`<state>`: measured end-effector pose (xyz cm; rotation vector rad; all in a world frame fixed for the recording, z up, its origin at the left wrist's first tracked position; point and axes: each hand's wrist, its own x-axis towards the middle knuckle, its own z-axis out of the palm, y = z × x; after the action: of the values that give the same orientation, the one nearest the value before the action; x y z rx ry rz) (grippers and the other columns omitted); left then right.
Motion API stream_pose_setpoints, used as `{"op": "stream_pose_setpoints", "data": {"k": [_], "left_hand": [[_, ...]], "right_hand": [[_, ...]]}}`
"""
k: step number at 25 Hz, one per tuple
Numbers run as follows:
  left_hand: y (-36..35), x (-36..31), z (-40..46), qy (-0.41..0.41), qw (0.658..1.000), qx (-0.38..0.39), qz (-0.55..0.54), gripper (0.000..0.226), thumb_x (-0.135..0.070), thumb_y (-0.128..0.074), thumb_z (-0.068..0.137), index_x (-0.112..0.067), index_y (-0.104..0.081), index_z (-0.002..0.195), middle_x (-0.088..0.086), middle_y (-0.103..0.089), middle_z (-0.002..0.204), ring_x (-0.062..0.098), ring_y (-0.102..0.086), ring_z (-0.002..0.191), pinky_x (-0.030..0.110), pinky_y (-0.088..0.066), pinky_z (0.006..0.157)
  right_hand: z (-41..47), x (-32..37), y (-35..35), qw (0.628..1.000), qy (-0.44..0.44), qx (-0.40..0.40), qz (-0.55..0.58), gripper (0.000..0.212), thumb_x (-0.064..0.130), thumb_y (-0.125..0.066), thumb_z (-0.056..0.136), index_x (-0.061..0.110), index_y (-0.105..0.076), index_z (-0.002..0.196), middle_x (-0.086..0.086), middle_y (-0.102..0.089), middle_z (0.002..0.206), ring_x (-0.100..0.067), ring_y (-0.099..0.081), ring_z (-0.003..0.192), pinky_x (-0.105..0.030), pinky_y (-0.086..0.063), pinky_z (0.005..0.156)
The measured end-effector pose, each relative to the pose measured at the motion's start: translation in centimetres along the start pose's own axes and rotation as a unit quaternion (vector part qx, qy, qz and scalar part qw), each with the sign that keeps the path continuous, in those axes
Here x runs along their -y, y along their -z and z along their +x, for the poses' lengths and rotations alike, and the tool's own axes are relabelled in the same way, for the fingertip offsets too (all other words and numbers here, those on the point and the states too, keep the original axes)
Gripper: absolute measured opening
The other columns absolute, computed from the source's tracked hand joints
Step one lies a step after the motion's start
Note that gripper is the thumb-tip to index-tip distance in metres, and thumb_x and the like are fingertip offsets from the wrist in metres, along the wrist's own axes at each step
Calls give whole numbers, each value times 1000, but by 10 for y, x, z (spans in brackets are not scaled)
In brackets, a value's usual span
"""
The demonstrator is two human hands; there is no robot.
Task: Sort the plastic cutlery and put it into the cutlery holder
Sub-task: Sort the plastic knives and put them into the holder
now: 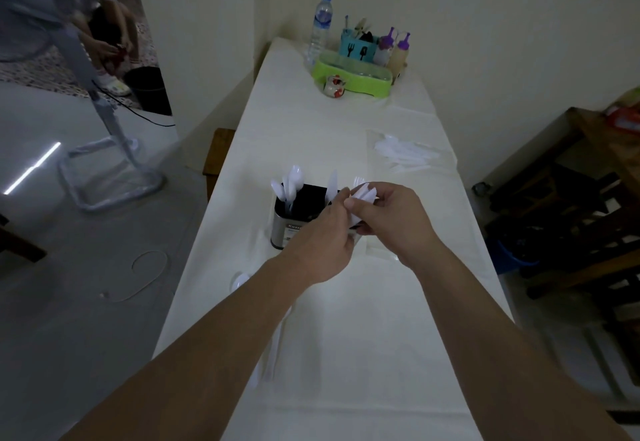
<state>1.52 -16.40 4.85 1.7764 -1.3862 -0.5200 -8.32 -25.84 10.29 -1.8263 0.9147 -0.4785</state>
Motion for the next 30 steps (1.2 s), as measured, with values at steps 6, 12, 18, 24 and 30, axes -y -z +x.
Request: {"op": "stream_pose_setpoints", "data": {"k": [6,12,18,24,30], "left_hand": [[-5,16,11,-18,999,-32,-37,41,-9,-48,89,-7,-44,130,9,-62,108,24,-61,95,48,-52,84],[5,43,3,27,992,-97,78,27,-28,-58,92,-12,-56,114,2,-63,102,21,-59,89,37,-52,73],[-13,73,-20,-3,955,-77,285,49,-21,-36,86,-1,-66,119,16,-68,119,36,-62,114,47,-48,102],[-10,75,-20,-2,955,-60,290,52,-20,-34,85,-2,-64,124,15,-64,126,34,-57,122,46,-43,108],[-10,76,-21,-16,954,-68,291,48,-17,-42,84,-1,-64,124,15,-65,127,34,-58,122,45,-42,109]], "right_hand": [[13,7,3,999,-21,-29,14,8,4,-64,87,5,-72,86,-24,-71,90,-35,-71,83,-53,-60,77],[34,14,20,998,-20,-58,34,12,5,-65,90,9,-71,99,-12,-71,88,-28,-70,83,-37,-61,71],[50,7,29,993,10,-111,-40,12,13,-64,91,19,-68,100,4,-69,84,-14,-69,73,-38,-61,77],[57,-9,25,985,19,-126,-112,9,18,-63,92,22,-67,99,1,-70,86,-25,-71,83,-40,-58,81],[63,-22,8,973,33,-98,-206,32,20,-62,93,10,-64,123,-10,-70,114,-27,-66,104,-28,-49,90]]}}
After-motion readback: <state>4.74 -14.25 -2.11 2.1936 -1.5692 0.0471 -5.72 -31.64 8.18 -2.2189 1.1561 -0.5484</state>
